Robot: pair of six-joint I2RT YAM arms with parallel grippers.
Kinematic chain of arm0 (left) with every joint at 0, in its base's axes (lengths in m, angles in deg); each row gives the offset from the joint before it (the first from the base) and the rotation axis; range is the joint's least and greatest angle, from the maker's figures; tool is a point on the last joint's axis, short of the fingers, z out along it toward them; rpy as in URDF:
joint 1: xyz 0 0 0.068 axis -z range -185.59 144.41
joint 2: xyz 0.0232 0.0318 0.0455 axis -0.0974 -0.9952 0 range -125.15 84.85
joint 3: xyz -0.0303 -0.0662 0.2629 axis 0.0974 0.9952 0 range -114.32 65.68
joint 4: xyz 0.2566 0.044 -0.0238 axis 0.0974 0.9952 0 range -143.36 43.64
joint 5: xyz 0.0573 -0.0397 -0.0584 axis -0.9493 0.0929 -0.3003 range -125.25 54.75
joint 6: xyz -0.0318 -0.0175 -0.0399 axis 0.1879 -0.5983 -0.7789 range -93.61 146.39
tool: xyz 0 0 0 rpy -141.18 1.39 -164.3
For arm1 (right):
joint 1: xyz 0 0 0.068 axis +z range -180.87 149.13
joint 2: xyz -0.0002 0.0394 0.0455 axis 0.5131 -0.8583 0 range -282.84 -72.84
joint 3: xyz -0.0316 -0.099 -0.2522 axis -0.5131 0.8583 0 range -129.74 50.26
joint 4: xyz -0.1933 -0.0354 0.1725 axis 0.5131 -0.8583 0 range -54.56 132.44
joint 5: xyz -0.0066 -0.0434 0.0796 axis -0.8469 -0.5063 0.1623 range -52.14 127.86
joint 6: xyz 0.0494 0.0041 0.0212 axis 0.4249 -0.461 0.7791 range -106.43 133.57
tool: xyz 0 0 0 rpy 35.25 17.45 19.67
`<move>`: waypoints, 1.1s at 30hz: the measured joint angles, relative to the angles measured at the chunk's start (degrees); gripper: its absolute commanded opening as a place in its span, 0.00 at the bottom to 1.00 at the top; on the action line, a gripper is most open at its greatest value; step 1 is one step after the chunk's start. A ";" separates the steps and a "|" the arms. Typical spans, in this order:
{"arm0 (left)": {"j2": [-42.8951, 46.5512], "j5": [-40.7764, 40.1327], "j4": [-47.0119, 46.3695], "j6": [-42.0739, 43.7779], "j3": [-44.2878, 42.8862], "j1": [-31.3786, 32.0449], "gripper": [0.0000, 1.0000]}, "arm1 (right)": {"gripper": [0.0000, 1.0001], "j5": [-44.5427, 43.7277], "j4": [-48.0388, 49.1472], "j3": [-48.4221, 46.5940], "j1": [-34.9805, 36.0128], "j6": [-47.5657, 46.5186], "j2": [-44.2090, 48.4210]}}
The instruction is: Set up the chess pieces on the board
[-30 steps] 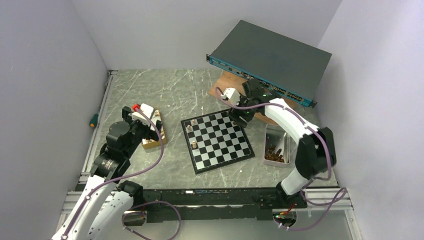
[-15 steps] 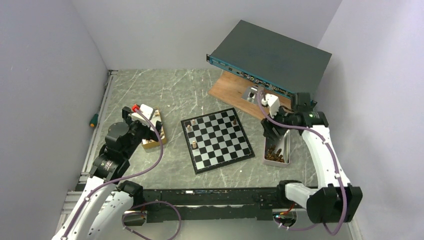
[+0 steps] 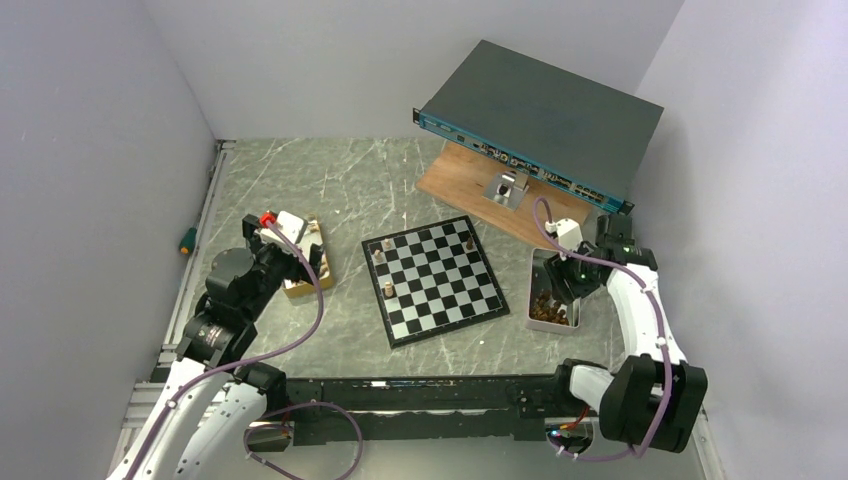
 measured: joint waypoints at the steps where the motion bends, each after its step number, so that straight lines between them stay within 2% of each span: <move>1: 0.04 0.00 0.02 0.00 0.00 0.00 0.99 | 0.55 -0.46 0.39 0.63 0.00 0.00 -0.24; 11: 0.02 0.02 0.02 0.00 0.00 0.00 0.99 | 0.44 -2.25 4.07 4.02 -0.02 -0.26 -4.20; 27: 0.04 0.00 0.02 0.02 0.00 -0.02 0.99 | 0.27 -2.54 6.91 4.13 -0.02 -0.24 -8.31; 33: 0.04 0.00 0.02 0.00 0.00 0.00 0.99 | 0.26 -2.54 6.93 4.13 -0.02 -0.39 -9.44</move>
